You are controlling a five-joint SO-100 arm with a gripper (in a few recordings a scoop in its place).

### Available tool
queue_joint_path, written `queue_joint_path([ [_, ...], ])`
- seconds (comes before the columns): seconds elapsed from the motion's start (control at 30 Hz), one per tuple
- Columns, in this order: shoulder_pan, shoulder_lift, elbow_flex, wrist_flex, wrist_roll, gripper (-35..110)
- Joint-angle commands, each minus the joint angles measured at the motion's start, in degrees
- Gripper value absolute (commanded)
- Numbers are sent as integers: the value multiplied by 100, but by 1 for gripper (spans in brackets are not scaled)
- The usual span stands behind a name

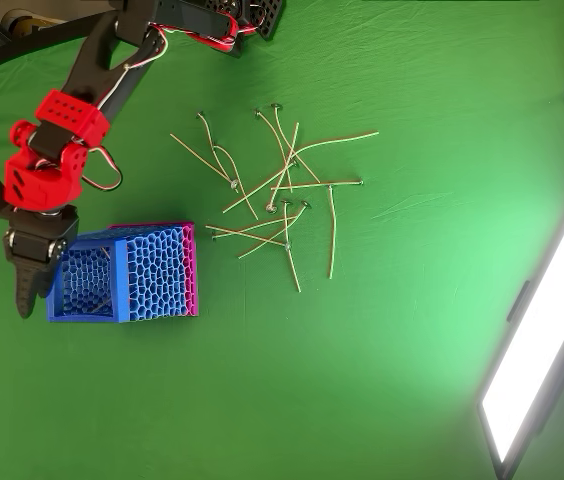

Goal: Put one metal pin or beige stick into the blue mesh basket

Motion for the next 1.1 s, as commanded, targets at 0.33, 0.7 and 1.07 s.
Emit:
queue_joint_path([
  [0.33, -132, 923, 606, 9, 290, 1],
  [0.7, -1266, 3410, 3604, 44, 325, 1],
  [1.07, -2654, 6311, 6530, 492, 606, 1],
])
